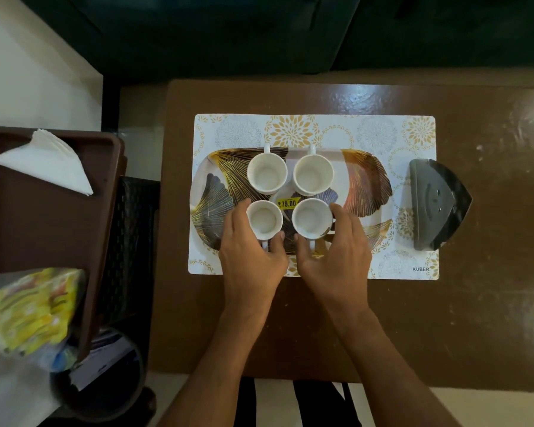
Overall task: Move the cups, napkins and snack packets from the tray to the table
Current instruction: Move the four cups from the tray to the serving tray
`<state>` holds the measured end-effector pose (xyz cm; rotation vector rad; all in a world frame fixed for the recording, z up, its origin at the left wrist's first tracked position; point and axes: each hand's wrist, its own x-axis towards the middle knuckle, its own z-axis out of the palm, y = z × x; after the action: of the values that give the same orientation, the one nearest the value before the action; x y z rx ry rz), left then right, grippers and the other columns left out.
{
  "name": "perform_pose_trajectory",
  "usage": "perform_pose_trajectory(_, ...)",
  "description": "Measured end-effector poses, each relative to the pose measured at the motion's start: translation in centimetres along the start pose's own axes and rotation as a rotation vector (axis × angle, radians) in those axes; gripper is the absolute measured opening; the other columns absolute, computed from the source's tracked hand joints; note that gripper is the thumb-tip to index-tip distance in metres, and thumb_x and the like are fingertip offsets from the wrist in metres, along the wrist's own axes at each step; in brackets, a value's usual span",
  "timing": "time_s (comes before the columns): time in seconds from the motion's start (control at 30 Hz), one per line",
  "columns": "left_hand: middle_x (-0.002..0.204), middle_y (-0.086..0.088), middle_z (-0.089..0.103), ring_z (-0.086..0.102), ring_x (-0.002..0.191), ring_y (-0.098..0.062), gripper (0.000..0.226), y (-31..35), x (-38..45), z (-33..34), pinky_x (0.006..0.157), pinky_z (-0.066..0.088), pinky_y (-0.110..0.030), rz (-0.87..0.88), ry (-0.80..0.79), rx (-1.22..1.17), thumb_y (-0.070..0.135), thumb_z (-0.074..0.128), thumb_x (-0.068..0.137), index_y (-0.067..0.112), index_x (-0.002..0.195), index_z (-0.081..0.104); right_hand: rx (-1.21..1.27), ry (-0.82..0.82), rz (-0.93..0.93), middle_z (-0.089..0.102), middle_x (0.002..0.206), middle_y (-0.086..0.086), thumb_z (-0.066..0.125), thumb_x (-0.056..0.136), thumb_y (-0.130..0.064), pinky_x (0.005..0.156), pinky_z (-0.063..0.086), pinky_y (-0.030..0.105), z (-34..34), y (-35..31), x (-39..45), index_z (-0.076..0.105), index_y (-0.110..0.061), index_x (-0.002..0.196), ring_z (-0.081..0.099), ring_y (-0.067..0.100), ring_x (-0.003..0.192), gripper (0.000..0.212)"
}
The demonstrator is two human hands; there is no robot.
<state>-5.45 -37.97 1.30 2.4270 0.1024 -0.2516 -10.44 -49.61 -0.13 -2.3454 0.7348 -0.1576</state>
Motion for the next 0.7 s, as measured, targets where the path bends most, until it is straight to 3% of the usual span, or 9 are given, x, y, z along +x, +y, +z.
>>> perform_pose_trajectory(0.1, 0.131, -0.002, 0.064, 0.052, 0.120, -0.006, 0.067, 0.23, 0.08, 0.08, 0.092, 0.028, 0.004, 0.016, -0.004, -0.017, 0.024, 0.090, 0.079, 0.012, 0.136, 0.057, -0.003, 0.003, -0.002, 0.065, 0.118, 0.012, 0.084, 0.079, -0.031, 0.084, 0.053, 0.036, 0.15, 0.12, 0.06, 0.058, -0.003, 0.131, 0.065, 0.027, 0.105, 0.064)
perform_pose_trajectory(0.23, 0.135, -0.001, 0.062, 0.055, 0.125, -0.013, 0.068, 0.44, 0.21, 0.38, 0.097, 0.029, -0.007, 0.031, -0.012, -0.006, 0.026, 0.088, 0.080, 0.014, 0.138, 0.056, 0.009, 0.024, -0.021, 0.066, 0.116, 0.011, 0.084, 0.079, -0.032, 0.081, 0.056, 0.037, 0.15, 0.20, 0.10, 0.059, -0.003, 0.129, 0.066, 0.027, 0.102, 0.063)
perform_pose_trajectory(0.7, 0.135, -0.001, 0.062, 0.057, 0.127, -0.014, 0.069, 0.08, 0.23, 0.61, 0.095, 0.036, -0.013, 0.042, -0.023, -0.003, 0.027, 0.088, 0.081, 0.014, 0.140, 0.056, 0.030, 0.042, -0.012, 0.066, 0.117, 0.010, 0.080, 0.080, -0.033, 0.081, 0.060, 0.042, 0.11, 0.20, -0.02, 0.060, -0.005, 0.129, 0.066, 0.025, 0.102, 0.060)
